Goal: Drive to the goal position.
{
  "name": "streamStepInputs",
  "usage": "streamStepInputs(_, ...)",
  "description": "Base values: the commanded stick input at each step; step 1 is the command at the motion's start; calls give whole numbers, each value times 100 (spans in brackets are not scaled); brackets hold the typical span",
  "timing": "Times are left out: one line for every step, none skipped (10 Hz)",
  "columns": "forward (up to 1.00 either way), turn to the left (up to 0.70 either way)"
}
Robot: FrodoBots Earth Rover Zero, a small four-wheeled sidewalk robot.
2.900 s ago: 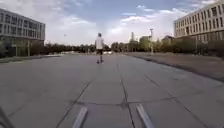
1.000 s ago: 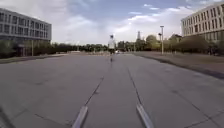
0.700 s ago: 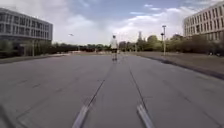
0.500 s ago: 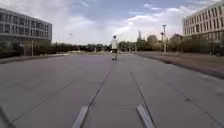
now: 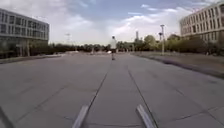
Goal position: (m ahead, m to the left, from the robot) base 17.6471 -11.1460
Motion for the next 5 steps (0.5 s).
streamStepInputs(70,-14)
streamStepInputs(70,-14)
streamStepInputs(70,-14)
streamStepInputs(70,-11)
streamStepInputs(70,0)
